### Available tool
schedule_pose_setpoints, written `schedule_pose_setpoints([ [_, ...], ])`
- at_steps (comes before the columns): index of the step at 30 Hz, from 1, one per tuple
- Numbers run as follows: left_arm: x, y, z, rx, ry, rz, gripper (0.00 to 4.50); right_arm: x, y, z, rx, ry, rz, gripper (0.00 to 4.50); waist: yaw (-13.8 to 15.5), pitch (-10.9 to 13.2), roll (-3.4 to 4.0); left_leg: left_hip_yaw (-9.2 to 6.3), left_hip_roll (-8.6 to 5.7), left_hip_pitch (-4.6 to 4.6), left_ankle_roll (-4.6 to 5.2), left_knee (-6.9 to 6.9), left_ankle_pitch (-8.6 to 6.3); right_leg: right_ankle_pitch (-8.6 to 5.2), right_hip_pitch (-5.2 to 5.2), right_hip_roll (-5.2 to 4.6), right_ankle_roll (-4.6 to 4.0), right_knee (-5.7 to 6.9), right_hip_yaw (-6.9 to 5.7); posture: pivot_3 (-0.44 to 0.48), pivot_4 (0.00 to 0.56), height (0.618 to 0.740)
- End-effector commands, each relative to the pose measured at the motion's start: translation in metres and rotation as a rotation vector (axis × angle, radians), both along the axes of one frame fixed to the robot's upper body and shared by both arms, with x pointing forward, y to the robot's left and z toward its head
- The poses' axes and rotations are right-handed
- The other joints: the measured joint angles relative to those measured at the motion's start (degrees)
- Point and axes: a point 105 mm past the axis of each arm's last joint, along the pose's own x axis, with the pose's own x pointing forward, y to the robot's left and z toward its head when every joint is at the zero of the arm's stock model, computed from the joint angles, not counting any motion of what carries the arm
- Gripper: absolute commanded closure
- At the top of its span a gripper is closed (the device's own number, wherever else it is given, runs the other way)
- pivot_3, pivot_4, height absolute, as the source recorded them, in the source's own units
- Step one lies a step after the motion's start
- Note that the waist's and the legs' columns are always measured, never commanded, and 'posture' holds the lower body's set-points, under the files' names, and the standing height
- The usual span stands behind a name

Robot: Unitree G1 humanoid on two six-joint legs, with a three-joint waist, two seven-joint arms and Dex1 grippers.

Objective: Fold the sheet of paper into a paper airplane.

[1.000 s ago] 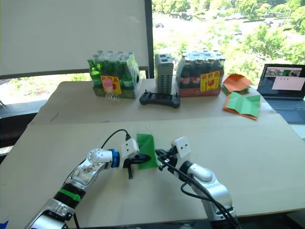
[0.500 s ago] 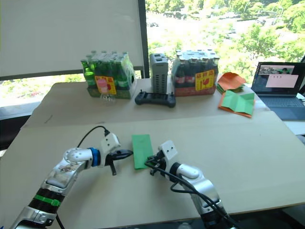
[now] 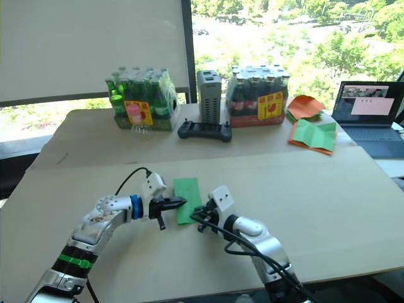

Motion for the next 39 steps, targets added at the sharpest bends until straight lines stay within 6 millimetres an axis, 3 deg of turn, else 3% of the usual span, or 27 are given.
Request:
schedule_pose_setpoints([
  [1,-0.001,-0.003,-0.006,0.062,-0.029,-0.037,4.50,-0.003,0.001,0.003,-0.017,0.003,0.013,4.45,0.0,0.0,0.00,0.00,-0.01,0.00,0.00,0.00,0.00,0.00,0.00,-0.01,0.00,0.00,0.00,0.000,0.150,0.728],
  [8,-0.009,-0.003,-0.020,0.117,-0.013,-0.075,4.50,0.005,0.000,0.017,-0.048,-0.030,0.040,4.45,0.1,0.0,0.01,0.00,-0.02,-0.03,0.01,-0.01,0.00,0.00,0.00,-0.03,0.00,-0.02,0.00,0.000,0.150,0.728],
  [14,-0.013,-0.005,-0.020,0.110,-0.013,-0.087,4.50,0.014,-0.009,0.002,-0.148,0.025,0.061,4.45,0.1,0.0,0.01,0.00,-0.02,-0.02,0.01,-0.04,0.00,0.00,0.00,-0.04,0.00,-0.04,-0.01,0.000,0.150,0.728],
  [22,-0.014,-0.006,-0.018,0.111,-0.019,-0.085,4.50,0.030,-0.004,-0.003,-0.156,0.030,0.056,4.45,0.1,0.0,0.01,0.00,-0.01,0.00,0.01,-0.03,0.00,0.00,0.02,-0.03,0.00,-0.04,-0.01,0.000,0.150,0.728],
  [29,-0.013,-0.005,-0.017,0.116,-0.021,-0.080,4.50,0.055,-0.007,0.006,-0.148,-0.005,0.021,4.45,0.1,0.0,0.01,0.00,-0.01,-0.01,0.00,-0.04,0.00,0.00,0.01,-0.03,0.00,-0.03,-0.01,0.000,0.150,0.728],
  [39,-0.012,-0.005,-0.017,0.117,-0.024,-0.077,4.50,0.072,0.005,0.016,-0.142,-0.039,0.040,4.45,0.0,0.0,0.01,0.00,-0.01,-0.01,0.00,-0.04,0.00,0.00,0.00,-0.03,0.00,-0.01,-0.01,0.000,0.150,0.728],
])
